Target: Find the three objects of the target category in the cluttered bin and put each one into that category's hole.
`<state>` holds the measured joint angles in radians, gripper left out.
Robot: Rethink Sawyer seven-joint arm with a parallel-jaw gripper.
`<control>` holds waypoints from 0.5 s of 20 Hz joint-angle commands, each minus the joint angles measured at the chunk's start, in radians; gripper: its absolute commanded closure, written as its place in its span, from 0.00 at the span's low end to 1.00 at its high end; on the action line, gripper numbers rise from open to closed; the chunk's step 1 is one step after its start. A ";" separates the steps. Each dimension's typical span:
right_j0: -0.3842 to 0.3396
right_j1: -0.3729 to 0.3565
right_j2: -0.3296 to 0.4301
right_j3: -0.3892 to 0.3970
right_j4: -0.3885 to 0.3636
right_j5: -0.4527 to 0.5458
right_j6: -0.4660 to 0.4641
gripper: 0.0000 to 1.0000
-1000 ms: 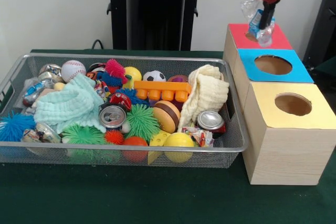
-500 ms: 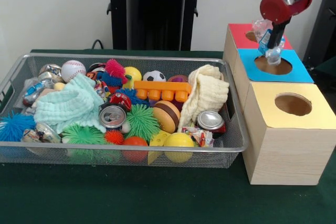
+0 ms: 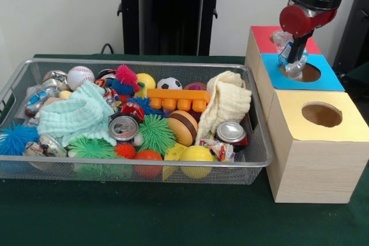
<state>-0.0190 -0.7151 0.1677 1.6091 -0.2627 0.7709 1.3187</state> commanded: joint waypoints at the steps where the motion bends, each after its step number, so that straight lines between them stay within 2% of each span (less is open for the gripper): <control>1: 0.000 0.059 -0.034 -0.049 0.034 -0.062 0.264 1.00; 10: 0.032 0.064 -0.050 -0.056 0.080 -0.063 0.298 1.00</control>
<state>0.0012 -0.6903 0.1373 1.5783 -0.2338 0.7581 1.3205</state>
